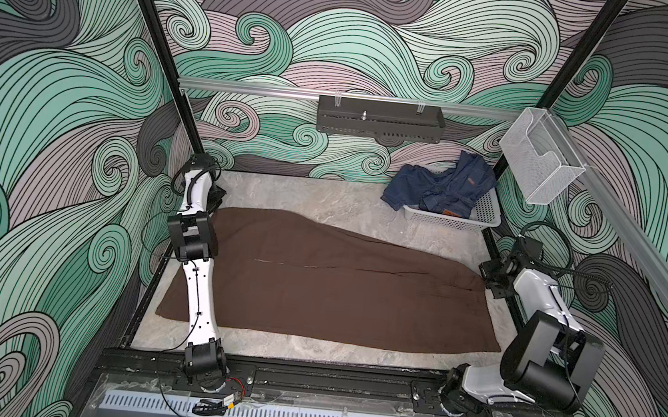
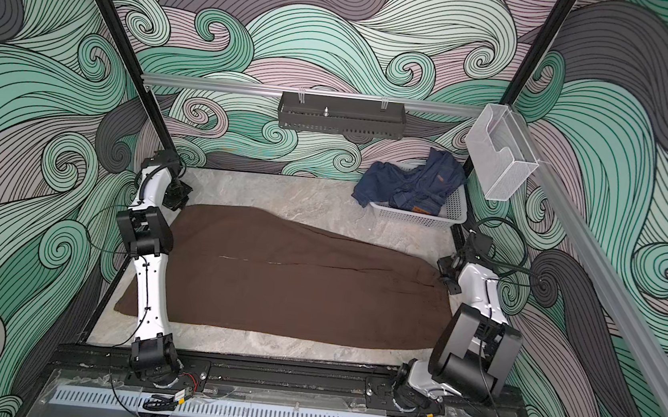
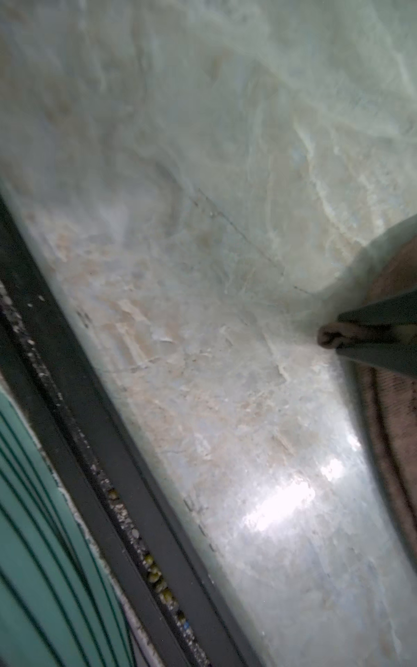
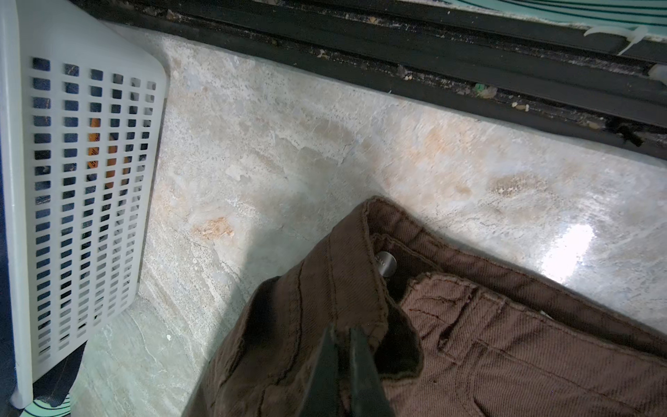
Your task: Fold and stack the trousers
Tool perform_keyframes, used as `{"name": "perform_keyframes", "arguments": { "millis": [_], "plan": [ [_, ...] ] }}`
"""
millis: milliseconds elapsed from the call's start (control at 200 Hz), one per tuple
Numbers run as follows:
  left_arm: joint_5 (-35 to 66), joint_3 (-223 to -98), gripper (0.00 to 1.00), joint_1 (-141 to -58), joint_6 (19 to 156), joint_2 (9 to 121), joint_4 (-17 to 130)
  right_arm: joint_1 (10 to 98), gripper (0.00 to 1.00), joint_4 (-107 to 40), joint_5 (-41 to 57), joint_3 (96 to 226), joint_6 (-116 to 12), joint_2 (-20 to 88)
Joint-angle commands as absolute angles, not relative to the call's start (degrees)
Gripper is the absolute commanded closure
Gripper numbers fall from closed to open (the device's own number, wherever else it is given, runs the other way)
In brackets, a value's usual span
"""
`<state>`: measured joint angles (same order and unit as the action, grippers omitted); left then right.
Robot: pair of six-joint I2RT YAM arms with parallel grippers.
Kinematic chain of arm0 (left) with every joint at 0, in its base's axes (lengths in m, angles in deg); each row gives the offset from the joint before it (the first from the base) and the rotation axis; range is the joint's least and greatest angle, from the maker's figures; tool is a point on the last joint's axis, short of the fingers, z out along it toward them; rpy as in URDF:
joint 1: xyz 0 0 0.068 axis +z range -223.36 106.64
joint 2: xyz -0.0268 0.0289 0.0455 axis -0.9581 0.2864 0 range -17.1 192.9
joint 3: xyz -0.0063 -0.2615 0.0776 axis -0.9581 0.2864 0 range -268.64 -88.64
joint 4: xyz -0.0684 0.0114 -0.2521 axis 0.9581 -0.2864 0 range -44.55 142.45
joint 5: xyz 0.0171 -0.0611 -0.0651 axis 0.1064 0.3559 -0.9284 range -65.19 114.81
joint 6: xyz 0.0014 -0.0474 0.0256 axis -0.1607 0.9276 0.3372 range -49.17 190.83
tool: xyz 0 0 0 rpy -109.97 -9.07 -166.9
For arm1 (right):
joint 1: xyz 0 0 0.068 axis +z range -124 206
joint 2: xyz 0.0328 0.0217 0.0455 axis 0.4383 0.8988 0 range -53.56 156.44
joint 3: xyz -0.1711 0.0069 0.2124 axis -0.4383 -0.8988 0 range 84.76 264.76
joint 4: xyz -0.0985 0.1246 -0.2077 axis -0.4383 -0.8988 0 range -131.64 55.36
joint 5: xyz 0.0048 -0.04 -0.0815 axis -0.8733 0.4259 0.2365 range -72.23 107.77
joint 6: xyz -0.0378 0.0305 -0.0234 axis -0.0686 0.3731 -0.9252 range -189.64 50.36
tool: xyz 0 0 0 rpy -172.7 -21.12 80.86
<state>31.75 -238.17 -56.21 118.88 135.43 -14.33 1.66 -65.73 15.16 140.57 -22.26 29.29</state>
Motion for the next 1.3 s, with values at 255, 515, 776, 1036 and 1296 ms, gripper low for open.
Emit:
{"name": "perform_keyframes", "arguments": {
  "millis": [255, 515, 776, 1036, 1296],
  "plan": [
    [23.4, -234.1, 1.00, -49.7, 116.5, 120.7, -0.9, 1.2, 1.00, -70.2, 11.2, 152.5, -16.1, 31.8],
    [15.1, -229.6, 1.00, -46.6, 117.7, 120.6, 4.0, 1.1, 1.00, -68.4, 10.0, 156.9, -14.3, 37.6],
    [9.3, -230.4, 1.00, -46.7, 120.7, 122.8, 7.8, 0.8, 1.00, -68.2, 10.6, 163.5, -15.6, 43.9],
    [5.8, -231.7, 1.00, -46.8, 123.2, 123.4, 11.2, -0.4, 1.00, -65.3, 8.2, 170.8, -16.2, 48.0],
    [2.5, -229.2, 1.00, -47.2, 124.5, 121.7, 15.4, -1.2, 1.00, -66.0, 5.5, 177.4, -17.3, 51.6]
  ]
}}
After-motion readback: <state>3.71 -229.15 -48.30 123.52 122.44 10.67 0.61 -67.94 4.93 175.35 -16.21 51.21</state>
